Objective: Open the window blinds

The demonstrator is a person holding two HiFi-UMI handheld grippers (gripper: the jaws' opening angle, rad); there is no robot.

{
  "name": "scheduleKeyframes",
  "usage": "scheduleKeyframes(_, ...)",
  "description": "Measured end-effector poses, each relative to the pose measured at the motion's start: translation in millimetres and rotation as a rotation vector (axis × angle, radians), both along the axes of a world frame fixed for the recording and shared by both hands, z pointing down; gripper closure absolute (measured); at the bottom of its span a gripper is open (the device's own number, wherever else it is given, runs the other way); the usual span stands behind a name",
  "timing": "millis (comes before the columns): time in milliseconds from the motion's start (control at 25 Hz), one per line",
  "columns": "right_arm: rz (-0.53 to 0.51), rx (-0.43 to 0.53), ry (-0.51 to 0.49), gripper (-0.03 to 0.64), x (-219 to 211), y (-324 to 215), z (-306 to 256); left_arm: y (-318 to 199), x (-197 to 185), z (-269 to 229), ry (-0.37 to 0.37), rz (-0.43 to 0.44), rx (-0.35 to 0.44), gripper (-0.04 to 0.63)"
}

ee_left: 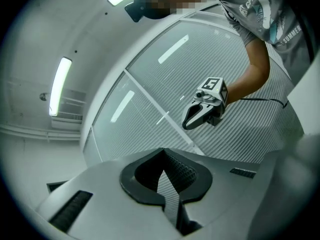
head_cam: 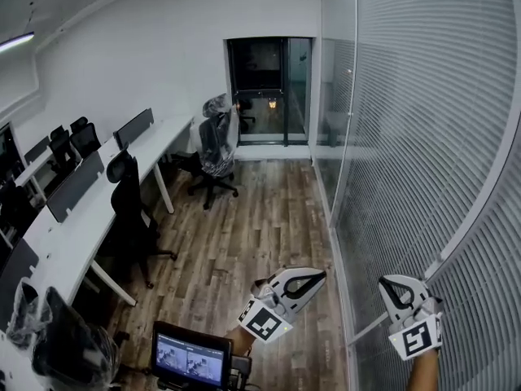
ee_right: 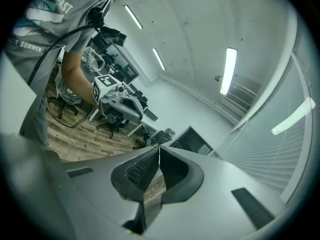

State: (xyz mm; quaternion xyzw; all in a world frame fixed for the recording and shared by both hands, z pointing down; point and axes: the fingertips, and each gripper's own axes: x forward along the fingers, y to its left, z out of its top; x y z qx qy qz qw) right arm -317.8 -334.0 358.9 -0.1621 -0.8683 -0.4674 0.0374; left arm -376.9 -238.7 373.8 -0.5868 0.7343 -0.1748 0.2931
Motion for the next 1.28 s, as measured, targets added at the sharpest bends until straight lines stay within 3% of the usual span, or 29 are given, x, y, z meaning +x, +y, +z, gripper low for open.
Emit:
scheduleKeyframes(440, 0.151, -0.003, 0.037, 0.614, -31, -112, 21, -129, -43, 5, -0.004, 0.161, -0.006, 0.591)
scheduleKeyframes(880, 0.437, 0.012, 0.009, 0.614, -95, -218, 27, -268, -127, -1, -0.019, 0.42, 0.011, 0.591)
scheduleKeyframes(1280, 0.702, -0.035, -0.001, 0.614, -93, -287, 42, -361, -136, 9, -0.009, 0.656, 0.024, 0.591)
